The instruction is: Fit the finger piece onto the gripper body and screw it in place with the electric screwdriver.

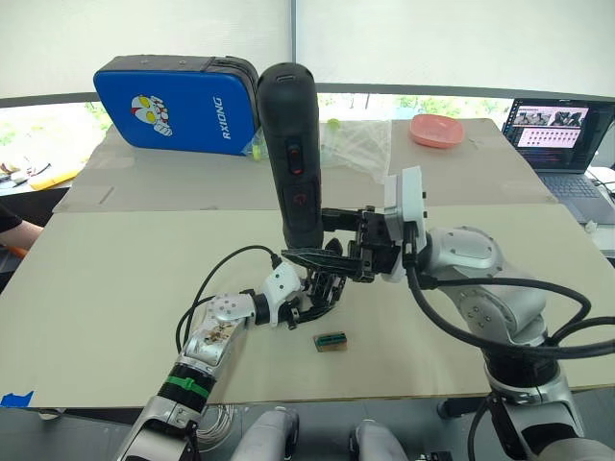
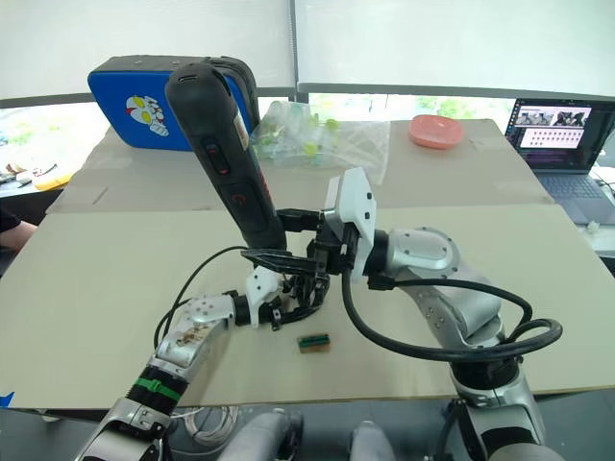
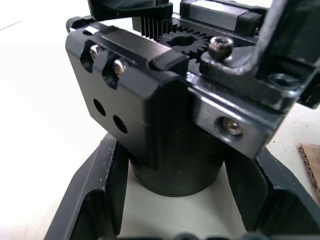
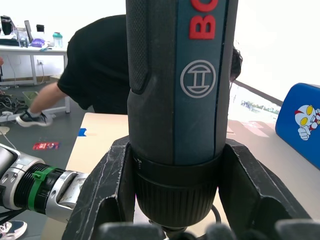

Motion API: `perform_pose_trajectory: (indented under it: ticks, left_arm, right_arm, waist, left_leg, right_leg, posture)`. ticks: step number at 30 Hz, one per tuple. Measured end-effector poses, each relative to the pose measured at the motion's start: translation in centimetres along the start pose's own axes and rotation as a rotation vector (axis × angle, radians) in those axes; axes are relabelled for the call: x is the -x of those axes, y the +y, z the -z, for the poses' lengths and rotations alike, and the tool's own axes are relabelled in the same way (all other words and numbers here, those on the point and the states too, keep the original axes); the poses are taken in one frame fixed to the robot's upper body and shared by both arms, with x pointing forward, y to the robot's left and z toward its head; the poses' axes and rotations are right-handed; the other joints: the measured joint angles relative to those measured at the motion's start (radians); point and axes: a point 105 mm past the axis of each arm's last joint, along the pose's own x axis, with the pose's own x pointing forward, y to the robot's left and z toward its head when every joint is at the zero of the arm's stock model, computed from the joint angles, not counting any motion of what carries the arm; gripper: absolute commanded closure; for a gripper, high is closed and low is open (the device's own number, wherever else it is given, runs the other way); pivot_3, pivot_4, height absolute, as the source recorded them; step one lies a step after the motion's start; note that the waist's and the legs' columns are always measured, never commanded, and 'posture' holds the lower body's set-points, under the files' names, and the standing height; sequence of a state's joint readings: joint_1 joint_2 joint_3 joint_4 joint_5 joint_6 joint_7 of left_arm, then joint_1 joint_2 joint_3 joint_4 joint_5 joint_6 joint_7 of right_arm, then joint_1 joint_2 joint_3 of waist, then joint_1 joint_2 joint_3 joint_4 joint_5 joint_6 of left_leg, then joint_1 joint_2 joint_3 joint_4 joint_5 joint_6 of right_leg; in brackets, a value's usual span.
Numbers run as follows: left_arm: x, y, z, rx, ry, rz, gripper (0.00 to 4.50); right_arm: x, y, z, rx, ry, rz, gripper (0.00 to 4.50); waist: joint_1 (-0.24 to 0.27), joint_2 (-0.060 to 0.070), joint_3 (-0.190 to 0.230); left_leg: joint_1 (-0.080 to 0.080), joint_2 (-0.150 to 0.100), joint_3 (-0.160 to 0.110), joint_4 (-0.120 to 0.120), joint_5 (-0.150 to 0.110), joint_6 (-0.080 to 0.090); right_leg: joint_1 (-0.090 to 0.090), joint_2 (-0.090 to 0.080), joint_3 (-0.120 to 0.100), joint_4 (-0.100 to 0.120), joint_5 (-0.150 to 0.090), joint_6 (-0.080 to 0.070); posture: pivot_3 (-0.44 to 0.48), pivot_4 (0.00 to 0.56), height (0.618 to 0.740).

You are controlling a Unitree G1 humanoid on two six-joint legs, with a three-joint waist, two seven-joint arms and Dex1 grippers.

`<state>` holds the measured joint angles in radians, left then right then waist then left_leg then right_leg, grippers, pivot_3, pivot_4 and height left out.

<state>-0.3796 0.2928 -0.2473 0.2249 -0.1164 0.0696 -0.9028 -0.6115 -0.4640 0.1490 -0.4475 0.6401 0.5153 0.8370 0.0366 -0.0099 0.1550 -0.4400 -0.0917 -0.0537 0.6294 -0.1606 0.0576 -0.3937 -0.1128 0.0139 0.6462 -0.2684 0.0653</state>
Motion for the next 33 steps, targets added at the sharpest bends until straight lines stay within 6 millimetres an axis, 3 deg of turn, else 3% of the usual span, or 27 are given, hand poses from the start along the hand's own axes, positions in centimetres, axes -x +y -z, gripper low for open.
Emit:
perform_pose_trajectory:
  ticks: [33]
  left_arm:
    - [0.0, -0.2, 0.0, 0.006, 0.005, 0.004, 2.21]
  right_arm:
    - [-0.5, 0.0, 1.4, 0.005, 0.059, 0.002, 2.59]
  waist:
    - [-0.002, 0.000, 0.000]
  left_leg:
    - [0.000, 0.000, 0.000, -0.001, 0.000, 0.000]
  right_leg:
    - [-0.001, 0.001, 0.000, 0.000, 0.000, 0.000]
  posture:
    - [0.000, 0.150, 0.740]
